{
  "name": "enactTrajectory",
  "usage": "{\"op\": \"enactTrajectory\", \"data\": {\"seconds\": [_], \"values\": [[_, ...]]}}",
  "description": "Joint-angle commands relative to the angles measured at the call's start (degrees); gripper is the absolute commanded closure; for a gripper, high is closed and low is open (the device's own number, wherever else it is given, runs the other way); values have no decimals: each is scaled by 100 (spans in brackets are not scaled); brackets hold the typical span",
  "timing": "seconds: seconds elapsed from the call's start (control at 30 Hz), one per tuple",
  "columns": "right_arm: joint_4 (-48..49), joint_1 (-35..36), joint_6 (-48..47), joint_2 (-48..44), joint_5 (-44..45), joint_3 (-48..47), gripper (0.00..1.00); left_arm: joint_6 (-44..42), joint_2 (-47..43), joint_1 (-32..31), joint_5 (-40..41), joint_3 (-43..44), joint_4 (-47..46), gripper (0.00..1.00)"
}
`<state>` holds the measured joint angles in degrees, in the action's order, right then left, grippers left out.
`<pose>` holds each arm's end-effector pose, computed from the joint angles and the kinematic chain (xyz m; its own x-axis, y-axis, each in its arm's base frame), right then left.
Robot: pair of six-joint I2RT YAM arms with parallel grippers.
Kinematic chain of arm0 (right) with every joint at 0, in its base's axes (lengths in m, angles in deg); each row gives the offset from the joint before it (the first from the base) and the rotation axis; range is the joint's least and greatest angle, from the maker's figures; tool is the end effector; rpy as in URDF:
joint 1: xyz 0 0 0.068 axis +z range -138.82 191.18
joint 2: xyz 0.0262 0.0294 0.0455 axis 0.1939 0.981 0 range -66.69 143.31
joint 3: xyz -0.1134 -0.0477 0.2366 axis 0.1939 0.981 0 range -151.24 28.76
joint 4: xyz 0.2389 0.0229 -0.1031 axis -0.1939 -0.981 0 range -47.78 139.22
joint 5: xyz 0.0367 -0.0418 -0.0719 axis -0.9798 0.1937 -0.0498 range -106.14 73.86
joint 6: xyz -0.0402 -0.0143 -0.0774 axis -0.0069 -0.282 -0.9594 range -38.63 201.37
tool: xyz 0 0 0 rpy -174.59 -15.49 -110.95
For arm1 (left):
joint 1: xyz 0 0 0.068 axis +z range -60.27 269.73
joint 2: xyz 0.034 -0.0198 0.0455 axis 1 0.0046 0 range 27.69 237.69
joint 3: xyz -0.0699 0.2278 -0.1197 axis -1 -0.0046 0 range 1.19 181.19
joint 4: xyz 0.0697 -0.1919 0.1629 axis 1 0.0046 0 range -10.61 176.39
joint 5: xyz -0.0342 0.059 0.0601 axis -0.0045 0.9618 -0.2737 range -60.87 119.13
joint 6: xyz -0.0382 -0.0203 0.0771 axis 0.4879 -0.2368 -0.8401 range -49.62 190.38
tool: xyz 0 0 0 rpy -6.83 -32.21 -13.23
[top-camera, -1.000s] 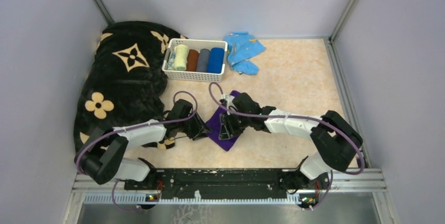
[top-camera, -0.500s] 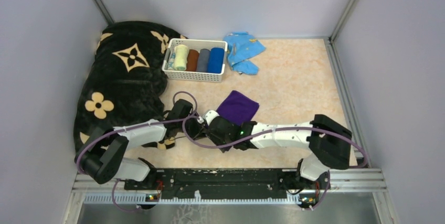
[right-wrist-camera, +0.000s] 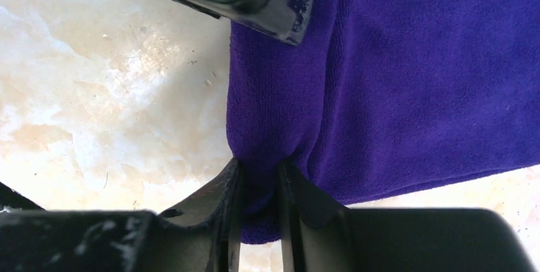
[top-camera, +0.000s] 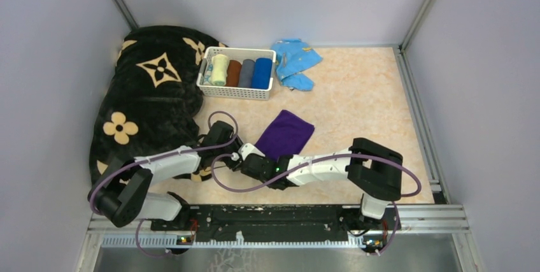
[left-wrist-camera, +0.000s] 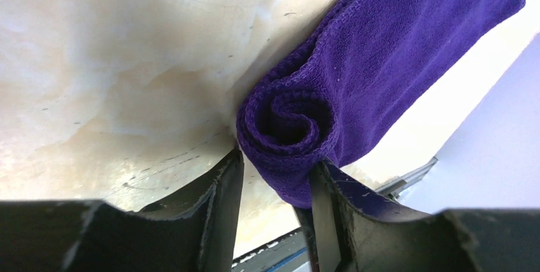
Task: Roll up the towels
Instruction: Roll the towel at the center of the board.
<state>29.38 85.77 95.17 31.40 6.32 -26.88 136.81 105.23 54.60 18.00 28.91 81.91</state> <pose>0.1207 0.3251 0.1179 -0.4297 -0.7294 -0.5323 -0.7633 0.6083 -0.2174 0.2042 -0.1624 0.0972 -0.8649 -0.4911 -0.1042 -0.3291 0.7114 -0.6210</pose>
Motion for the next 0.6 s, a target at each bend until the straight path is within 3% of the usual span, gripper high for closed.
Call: {"op": "enactTrajectory", "data": {"seconds": [0.0,0.1,0.33,0.57], "values": [[-9,1,-45,215,-160,-1,86,-122,-294,15,597,-12,773,49],[368,-344,-79,-155,-1190,229,100,-201,-641,24,840,17,1050,43],[2254,-1749,559,-1105,-4915,1077,100,-403,-1486,65,1012,-130,1408,32],[4873,-3110,2454,-555,-7172,1948,100,-579,-2097,68,714,-469,956,29]]}}
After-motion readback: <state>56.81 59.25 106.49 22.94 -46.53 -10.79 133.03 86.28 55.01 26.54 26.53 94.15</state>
